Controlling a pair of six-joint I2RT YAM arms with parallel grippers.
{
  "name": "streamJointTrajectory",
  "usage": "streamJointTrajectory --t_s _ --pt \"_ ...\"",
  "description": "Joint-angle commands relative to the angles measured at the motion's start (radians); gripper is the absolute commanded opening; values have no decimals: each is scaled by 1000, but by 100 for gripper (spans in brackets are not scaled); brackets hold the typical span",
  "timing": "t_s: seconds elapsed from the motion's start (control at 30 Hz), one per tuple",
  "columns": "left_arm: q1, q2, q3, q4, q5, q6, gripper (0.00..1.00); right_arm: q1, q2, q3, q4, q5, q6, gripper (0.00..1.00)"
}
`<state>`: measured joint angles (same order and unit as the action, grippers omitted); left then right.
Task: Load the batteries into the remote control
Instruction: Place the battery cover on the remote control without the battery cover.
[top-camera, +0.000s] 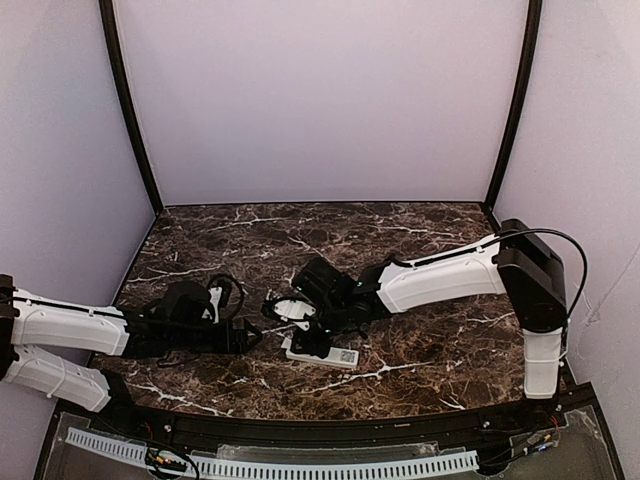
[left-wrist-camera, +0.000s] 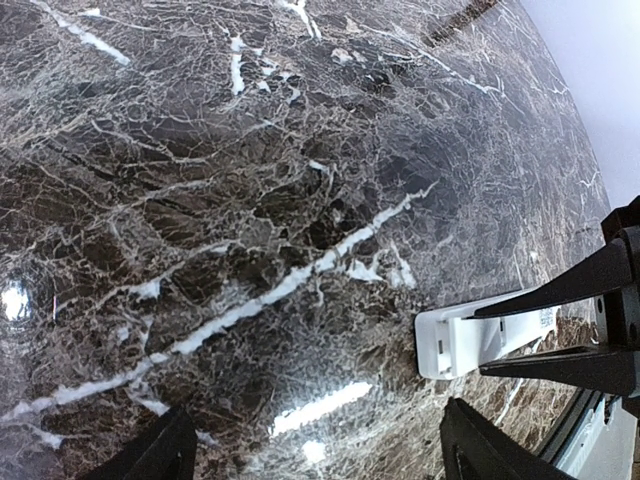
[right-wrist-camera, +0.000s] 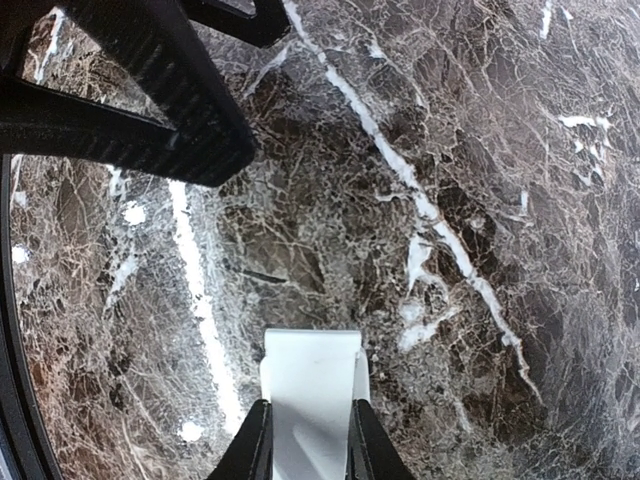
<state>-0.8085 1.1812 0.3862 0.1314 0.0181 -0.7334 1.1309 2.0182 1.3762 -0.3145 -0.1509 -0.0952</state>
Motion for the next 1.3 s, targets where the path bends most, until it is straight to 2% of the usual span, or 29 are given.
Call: streamJointTrajectory --t_s 0.0,0.47,0.93,1.27 --pt "6 -13 -1 -28 -7 17 85 6 15 -9 4 25 -17 21" --pt "6 -2 11 -34 -6 29 85 4 16 -6 -27 41 -35 21" --pt "6 19 33 -41 -6 44 85 4 7 -6 -44 33 -37 26" --pt "8 28 44 -50 -6 54 86 4 5 -3 -47 26 -31 34"
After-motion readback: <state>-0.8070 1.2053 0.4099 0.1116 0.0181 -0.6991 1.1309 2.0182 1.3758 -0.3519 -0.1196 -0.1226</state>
